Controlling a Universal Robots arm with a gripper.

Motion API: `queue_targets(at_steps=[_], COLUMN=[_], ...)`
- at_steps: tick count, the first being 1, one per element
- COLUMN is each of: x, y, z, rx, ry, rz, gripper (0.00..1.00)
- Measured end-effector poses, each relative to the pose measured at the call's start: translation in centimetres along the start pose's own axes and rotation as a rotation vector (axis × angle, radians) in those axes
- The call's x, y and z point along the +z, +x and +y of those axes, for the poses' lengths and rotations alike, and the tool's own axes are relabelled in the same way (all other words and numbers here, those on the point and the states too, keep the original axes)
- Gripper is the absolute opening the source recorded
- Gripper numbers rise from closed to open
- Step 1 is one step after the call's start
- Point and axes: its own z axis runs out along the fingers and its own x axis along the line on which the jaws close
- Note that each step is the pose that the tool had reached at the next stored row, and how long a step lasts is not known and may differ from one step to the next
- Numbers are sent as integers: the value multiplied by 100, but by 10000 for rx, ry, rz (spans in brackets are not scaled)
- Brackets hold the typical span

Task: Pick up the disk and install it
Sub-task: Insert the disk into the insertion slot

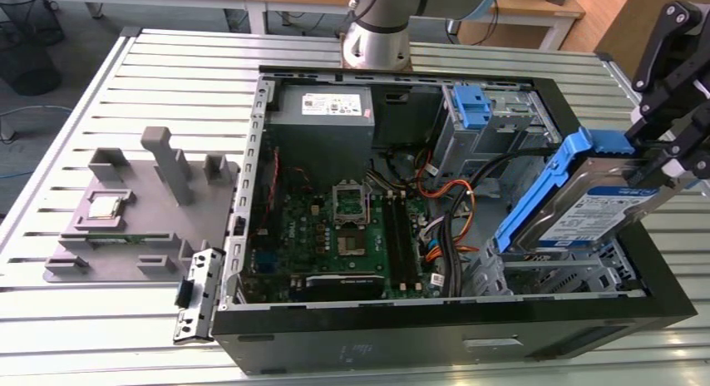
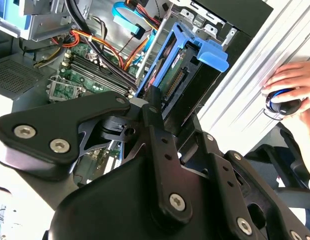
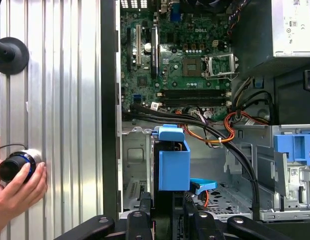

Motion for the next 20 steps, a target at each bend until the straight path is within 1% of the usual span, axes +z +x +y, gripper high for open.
queue_targets(at_steps=[7, 15, 20], x=[19, 40, 48], y=[3, 2, -11], z=[-1, -19, -22], rx=[0, 0, 0], ry=[0, 0, 0], rz=[3, 0, 1], gripper=[35, 35, 35])
